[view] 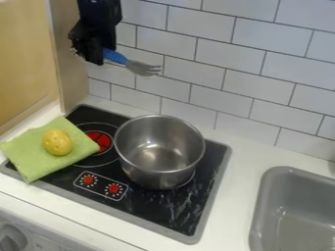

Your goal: Move the blue fork to the right side of the stove

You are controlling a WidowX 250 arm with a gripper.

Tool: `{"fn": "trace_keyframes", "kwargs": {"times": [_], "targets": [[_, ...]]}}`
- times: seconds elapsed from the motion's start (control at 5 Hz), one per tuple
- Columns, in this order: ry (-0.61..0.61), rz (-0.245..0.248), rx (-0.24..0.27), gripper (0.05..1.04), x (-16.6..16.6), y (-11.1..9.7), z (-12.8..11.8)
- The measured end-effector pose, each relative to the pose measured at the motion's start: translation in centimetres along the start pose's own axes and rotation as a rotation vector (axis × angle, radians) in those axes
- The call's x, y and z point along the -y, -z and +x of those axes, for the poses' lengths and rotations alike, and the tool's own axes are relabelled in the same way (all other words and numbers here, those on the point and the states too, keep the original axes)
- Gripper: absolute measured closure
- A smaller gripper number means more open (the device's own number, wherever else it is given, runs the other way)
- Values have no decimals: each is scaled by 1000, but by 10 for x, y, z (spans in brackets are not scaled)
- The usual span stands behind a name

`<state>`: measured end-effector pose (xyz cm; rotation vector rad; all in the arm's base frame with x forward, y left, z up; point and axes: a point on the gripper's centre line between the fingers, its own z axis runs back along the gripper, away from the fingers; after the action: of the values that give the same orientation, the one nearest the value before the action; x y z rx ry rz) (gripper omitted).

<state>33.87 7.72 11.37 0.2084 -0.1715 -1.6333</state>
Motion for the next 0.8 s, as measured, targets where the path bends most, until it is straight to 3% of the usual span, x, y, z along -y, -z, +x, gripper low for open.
{"fn": "trace_keyframes", "kwargs": {"times": [0.2,0.6,0.8], "targets": [[77,20,3,711,11,-13,19],[327,56,0,711,10,-28,85],[492,37,-15,711,16,-25,117]]}}
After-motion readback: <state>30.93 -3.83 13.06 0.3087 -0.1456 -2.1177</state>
